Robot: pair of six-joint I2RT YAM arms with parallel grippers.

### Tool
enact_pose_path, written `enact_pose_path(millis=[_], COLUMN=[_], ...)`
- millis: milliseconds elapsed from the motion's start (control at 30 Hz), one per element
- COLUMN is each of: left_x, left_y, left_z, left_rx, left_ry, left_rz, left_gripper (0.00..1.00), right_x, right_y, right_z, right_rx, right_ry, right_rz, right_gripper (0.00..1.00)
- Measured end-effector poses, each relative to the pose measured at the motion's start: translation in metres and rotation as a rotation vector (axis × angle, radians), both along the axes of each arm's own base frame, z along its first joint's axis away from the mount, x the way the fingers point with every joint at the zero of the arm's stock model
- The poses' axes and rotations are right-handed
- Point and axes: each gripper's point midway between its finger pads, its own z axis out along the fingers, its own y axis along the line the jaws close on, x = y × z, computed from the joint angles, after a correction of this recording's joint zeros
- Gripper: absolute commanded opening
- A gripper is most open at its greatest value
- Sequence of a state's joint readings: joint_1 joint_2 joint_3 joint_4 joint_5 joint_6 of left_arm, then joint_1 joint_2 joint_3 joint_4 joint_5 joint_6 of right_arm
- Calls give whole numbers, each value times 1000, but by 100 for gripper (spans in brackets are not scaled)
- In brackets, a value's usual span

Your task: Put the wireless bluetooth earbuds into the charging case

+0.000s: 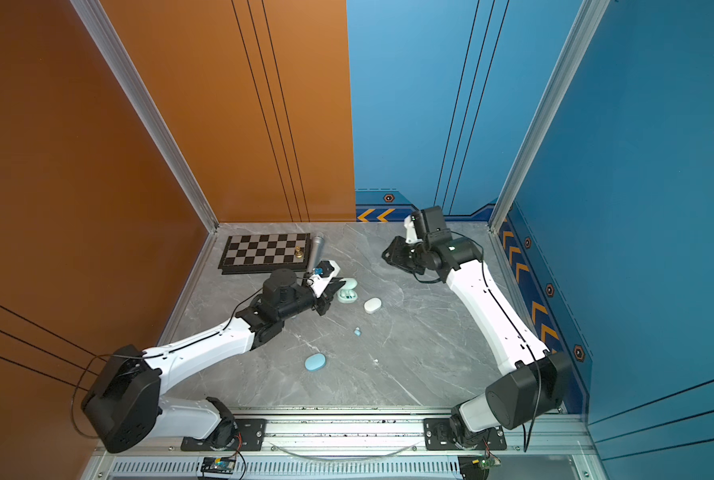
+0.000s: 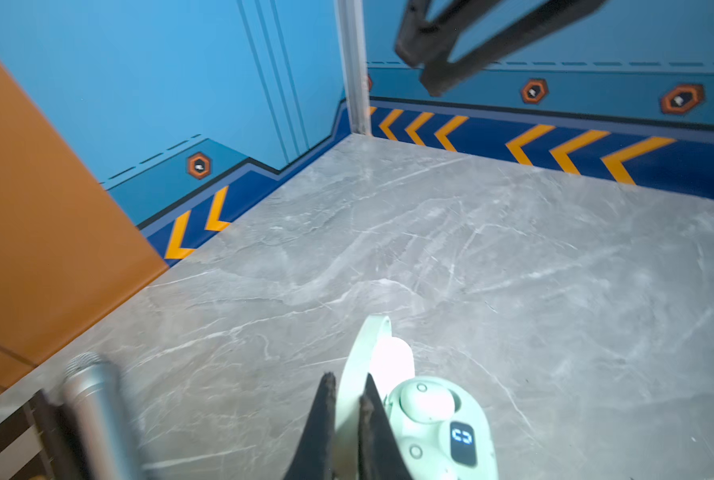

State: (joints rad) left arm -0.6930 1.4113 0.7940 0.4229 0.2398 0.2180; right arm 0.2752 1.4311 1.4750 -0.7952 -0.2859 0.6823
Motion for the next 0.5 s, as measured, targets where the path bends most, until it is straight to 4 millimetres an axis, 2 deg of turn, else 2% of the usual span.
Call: enact_pose_path(millis=[33,100,167,300,400,500], left_x=[-6,-19,-28,-38,-39,-40], left_y=[-13,-37,-60,-105,-132,-150], left_z=[-8,-26,-46,-83,-98,-108], left_rx=[13,33,48,65,57,40], left_ry=[-1,5,20,40,37,31], left_rz=[-39,-107,-161,-240,-273,-289], left_gripper=[0,0,0,0,0,0], right_x=[-1,-7,-15,-28,-36,-45], right_y=[-23,-52,-68,-84,-89,-90], right_z=[-14,-40,-63,-95,-111,-124], right_rx=[-16,-43,-63,-81,-87,-91], right_ry=[34,106,171,259,305,344], right_rz=[-80,-183,-241,-294,-312,-317], right_gripper=[37,37,37,37,38,38])
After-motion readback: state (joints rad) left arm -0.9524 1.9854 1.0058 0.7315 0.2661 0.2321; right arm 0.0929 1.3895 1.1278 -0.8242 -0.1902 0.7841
